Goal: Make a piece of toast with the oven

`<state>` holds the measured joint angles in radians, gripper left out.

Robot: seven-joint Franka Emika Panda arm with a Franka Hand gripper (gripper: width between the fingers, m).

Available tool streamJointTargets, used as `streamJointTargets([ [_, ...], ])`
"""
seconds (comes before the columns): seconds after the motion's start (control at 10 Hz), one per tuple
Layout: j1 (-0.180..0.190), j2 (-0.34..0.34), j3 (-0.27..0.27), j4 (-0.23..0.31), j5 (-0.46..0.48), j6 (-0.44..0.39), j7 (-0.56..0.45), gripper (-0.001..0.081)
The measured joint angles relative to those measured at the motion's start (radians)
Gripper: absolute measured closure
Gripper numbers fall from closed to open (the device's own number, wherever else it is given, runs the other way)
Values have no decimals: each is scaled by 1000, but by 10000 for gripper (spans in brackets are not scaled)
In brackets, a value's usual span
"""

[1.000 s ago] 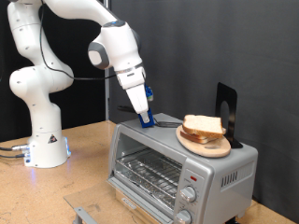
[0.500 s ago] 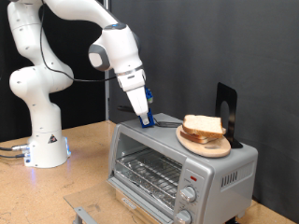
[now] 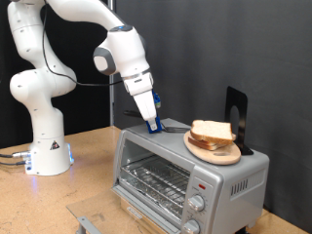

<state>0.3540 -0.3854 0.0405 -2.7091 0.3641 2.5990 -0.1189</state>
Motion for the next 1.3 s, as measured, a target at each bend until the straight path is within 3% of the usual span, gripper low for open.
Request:
streamJointTargets([
  [0.7,5,1,1,0,1,0,0,124],
  [0.8,5,2,1,0,1,0,0,167],
  [0.9,6,3,2,0,1,0,1,346],
  [1.0,6,5,3,0,1,1,1,346],
  [1.1,6,5,4,0,1,2,2,446],
  [1.3,6,5,6,0,1,2,2,446],
])
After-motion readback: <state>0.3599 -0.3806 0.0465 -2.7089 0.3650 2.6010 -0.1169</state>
